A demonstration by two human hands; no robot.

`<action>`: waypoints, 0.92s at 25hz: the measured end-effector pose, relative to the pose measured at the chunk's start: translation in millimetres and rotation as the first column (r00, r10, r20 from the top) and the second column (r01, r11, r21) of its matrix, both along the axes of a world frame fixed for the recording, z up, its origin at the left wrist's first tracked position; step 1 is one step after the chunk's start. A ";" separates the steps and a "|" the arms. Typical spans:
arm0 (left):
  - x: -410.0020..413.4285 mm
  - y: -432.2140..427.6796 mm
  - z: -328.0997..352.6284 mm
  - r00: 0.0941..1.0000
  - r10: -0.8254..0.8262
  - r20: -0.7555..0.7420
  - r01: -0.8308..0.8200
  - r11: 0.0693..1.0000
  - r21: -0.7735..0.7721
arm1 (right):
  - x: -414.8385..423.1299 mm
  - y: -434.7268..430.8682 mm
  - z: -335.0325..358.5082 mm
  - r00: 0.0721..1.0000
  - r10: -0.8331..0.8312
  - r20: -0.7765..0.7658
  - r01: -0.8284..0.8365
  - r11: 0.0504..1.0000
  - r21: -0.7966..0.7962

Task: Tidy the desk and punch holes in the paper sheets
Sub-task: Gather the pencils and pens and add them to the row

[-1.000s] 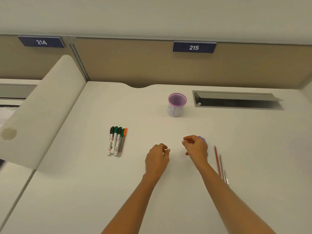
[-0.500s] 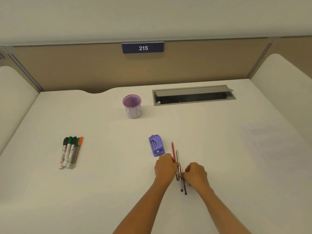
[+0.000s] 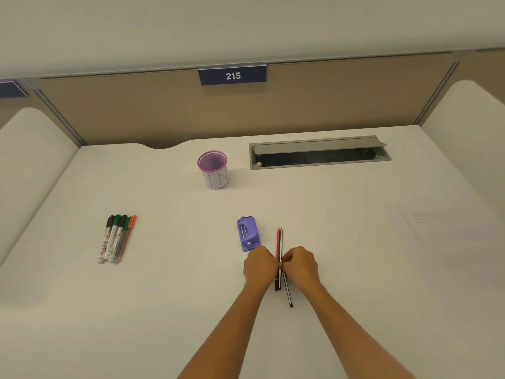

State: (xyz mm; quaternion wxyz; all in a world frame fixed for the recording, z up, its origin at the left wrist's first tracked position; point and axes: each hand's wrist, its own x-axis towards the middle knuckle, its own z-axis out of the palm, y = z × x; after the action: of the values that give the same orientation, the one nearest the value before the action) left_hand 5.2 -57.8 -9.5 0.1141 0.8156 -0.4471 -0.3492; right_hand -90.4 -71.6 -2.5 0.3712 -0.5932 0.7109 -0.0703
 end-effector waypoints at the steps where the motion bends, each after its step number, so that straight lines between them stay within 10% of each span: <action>1: 0.6 -0.7 -0.5 0.999 0.021 -0.028 -0.021 1.000 0.009 | -2.4 0.2 -1.9 1.000 0.009 0.021 -0.009 1.000 -0.005; 23: -5.7 -8.1 3.8 0.997 0.031 0.076 -0.027 0.998 -0.060 | -1.7 0.1 6.4 1.000 -0.028 -0.007 0.028 1.000 -0.002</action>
State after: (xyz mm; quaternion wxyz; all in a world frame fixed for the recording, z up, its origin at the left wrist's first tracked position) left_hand -0.5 -65.9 -5.7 0.1257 0.8311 -0.4494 -0.3026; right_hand -92.1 -71.4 3.9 0.3670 -0.5838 0.7204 -0.0738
